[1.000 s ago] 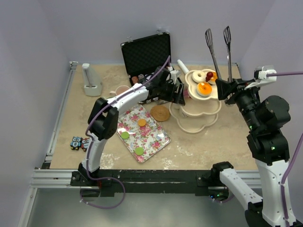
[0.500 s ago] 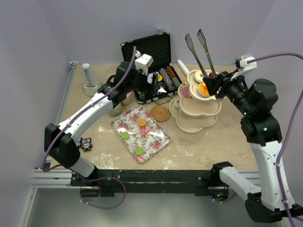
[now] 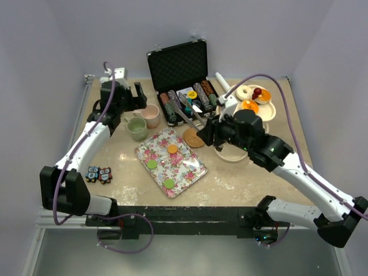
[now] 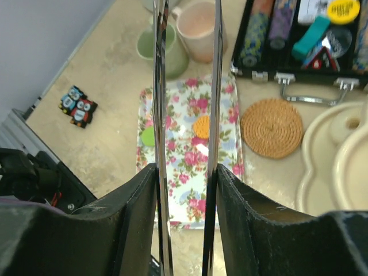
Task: Serve the afternoon tea
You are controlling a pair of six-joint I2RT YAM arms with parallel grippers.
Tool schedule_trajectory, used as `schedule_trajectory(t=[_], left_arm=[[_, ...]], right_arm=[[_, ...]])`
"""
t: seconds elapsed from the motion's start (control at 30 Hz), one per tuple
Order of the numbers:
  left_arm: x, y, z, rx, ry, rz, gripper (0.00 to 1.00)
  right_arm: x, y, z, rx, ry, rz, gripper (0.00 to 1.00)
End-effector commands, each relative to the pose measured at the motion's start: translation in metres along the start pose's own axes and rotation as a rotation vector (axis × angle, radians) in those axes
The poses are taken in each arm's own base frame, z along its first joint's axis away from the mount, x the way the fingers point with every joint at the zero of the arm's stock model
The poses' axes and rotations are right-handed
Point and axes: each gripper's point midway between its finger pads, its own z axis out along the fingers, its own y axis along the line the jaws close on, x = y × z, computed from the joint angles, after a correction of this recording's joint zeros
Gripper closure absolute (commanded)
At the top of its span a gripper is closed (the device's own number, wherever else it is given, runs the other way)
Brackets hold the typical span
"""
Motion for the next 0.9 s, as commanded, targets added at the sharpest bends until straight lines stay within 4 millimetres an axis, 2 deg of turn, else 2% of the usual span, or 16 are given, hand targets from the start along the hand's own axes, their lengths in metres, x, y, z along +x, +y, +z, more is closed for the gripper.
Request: schedule_trajectory(t=[0.0,0.1,0.17,0.27,0.5,0.77,0.87], left_arm=[[-0.046,0.032,-0.02,-0.057,-0.161,-0.138,0.0],[-0.051,0.028,-0.025,-0.037,-0.185,-0.12,0.0],[-0.048,0.031,-0.024,-0.05,-0.177,-0.106,0.0],[-0.043,0.033,-0.019,-0.056,-0.151,-0.104,0.0],[-0.034,0.031,-0.012,-0.042,-0.12,-0.101,0.0],[-0.034,0.024,-0.011,-0.003,-0.111,-0.102,0.0],[-0.033,0.024,-0.011,-0.001,-0.107,-0.102,0.0]], right_arm=[[0.021,0.015,0.015,0.015,0.008,0.101,0.55],[0.065,0.032,0.028,-0.001,0.116,0.121,0.55],[0.092,0.037,0.035,0.006,0.177,0.135,0.55],[0.12,0.035,0.04,0.025,0.232,0.146,0.54],[0.17,0.026,0.052,0.071,0.32,0.139,0.53],[0.189,0.006,0.061,0.191,0.328,0.16,0.5],[0.194,0.007,0.063,0.189,0.332,0.181,0.49]])
